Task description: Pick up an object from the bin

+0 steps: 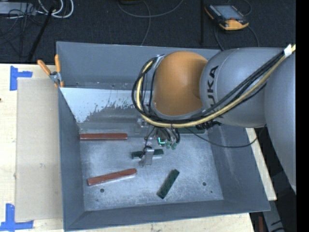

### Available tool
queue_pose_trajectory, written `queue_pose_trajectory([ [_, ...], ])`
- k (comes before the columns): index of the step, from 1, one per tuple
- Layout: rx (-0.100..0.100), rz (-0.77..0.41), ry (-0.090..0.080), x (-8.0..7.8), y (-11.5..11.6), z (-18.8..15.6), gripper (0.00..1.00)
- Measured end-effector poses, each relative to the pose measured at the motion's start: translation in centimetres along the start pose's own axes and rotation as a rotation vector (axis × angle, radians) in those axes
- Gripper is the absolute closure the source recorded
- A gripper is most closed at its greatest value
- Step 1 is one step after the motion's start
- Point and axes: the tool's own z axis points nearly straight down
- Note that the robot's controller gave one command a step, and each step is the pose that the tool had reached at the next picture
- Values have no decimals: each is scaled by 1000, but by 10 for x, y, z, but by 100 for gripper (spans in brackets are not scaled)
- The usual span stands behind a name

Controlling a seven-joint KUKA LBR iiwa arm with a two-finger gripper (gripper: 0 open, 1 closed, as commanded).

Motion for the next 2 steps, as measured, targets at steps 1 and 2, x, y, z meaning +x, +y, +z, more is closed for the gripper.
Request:
queue_pose_trajectory([
  [1, 1, -37, 2, 30, 7, 100, 0],
  [2, -1, -33, -6, 27, 7, 96, 100],
])
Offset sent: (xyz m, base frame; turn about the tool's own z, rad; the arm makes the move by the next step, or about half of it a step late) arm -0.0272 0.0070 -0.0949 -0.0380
